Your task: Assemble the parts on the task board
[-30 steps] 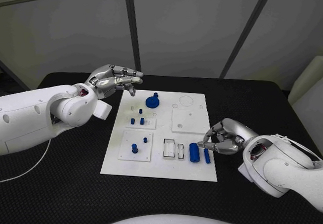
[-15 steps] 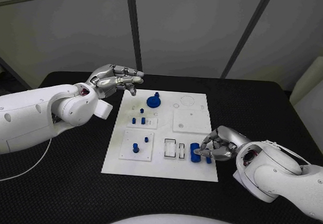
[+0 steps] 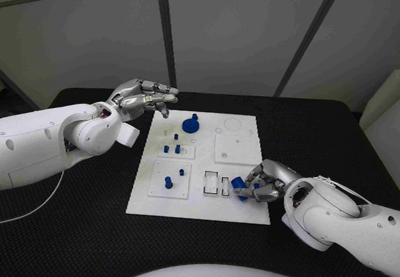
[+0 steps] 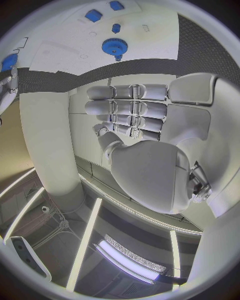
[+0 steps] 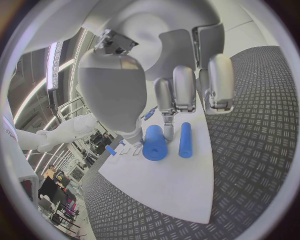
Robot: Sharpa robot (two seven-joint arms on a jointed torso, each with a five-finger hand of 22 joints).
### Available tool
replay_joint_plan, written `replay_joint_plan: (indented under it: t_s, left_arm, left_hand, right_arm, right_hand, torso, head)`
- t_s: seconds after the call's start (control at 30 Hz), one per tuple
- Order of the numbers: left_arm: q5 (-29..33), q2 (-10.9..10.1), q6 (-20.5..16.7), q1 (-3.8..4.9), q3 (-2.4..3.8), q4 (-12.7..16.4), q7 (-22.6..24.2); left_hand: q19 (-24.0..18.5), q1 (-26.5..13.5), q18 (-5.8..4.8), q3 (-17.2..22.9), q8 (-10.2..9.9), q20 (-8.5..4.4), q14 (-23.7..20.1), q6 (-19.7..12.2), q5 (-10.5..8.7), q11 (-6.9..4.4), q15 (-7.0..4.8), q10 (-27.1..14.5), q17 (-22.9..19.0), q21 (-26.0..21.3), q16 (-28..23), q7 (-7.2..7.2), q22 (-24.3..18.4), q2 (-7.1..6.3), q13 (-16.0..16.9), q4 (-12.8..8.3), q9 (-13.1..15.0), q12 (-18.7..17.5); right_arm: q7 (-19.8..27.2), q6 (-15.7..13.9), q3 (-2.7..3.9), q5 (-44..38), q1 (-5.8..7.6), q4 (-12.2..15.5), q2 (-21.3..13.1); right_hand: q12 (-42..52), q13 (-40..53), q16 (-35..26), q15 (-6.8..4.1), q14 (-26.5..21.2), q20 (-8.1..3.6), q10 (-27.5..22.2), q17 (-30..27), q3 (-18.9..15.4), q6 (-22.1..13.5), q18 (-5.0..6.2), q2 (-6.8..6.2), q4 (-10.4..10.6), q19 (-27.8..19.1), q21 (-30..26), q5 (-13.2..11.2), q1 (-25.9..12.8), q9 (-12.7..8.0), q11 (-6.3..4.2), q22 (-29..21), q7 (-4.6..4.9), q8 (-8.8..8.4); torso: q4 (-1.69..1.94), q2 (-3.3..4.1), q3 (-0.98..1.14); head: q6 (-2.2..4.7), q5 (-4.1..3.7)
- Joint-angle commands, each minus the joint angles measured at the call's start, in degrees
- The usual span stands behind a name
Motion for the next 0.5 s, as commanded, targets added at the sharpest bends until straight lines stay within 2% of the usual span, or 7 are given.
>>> replay_joint_plan:
  t_s: [0.03, 0.23, 0.37, 0.5]
  left_arm:
    - [0.3, -0.1, 0.6, 0.06, 0.04, 0.1, 0.3]
    - [0.3, -0.1, 0.6, 0.05, 0.04, 0.2, 0.3]
    - [0.3, -0.2, 0.6, 0.04, 0.04, 0.2, 0.3]
    - [0.3, -0.3, 0.6, -0.01, 0.04, 0.2, 0.3]
  left_hand:
    - [0.2, 0.0, -0.66, -0.4, -0.3, 0.34, 0.3, -0.4, -0.26, 0.02, 0.02, -0.4, -0.1, -0.4, -0.2, 0.05, -0.1, 0.48, -0.1, 0.1, -0.1, -0.1]
    - [0.2, 0.0, -0.66, -0.4, -0.3, 0.36, 0.3, -0.4, -0.25, 0.03, 0.03, -0.4, -0.1, -0.5, -0.2, 0.05, -0.1, 0.51, -0.1, 0.1, -0.1, -0.1]
    - [0.2, 0.0, -0.66, -0.4, -0.3, 0.36, 0.3, -0.4, -0.25, 0.03, 0.03, -0.4, -0.1, -0.5, -0.2, 0.05, -0.1, 0.51, -0.1, 0.1, -0.1, -0.1]
    - [0.2, 0.0, -0.66, -0.4, -0.3, 0.36, 0.3, -0.4, -0.25, 0.03, 0.03, -0.4, -0.1, -0.5, -0.2, 0.05, -0.1, 0.51, -0.1, 0.1, -0.1, -0.1]
  right_arm:
    - [-1.4, 1.9, -0.19, -1.0, -0.2, -0.9, 0.6]
    - [-1.7, 2.2, -0.22, -1.1, -0.34, -1.5, 1.4]
    - [-1.5, 0.4, -0.23, -1.4, -0.43, -1.1, 1.4]
    - [-0.5, -3.3, -0.22, -1.7, -0.47, 0.5, 0.5]
  right_hand:
    - [-0.1, 7.4, 0.4, 0.42, 4.6, 0.44, 1.4, 7.4, -0.2, -0.4, -0.41, 0.16, -0.1, 6.0, 0.2, 0.4, 0.2, 0.2, 0.36, 15.1, 0.04, -0.39]
    - [0.0, 7.5, 0.4, 0.39, 4.6, 0.44, 1.4, 7.5, -0.3, -0.1, -0.41, 0.49, -0.2, 6.0, 0.2, 0.7, 1.2, 1.2, 0.3, 15.1, -0.03, -0.36]
    - [0.2, 7.8, 0.5, 0.3, 4.6, 0.38, 1.6, 7.7, -0.1, 0.5, -0.41, 1.08, -0.2, 6.0, 0.2, 1.3, 2.1, 2.3, 0.18, 15.1, -0.18, -0.25]
    - [0.6, 8.2, 0.5, 0.08, 4.6, 0.2, 1.8, 7.8, 0.1, 1.6, -0.41, 1.77, -0.1, 6.0, 0.2, 4.7, 2.7, 3.6, -0.11, 15.1, -0.51, -0.15]
  torso:
    - [0.01, 0.01, -0.02]
    - [0.08, -0.03, -0.03]
    - [0.05, -0.09, -0.05]
    - [-0.05, -0.07, 0.0]
  head:
    - [-0.02, 0.07]
    - [-0.06, 0.07]
    - [0.03, 0.15]
    - [0.05, 0.31]
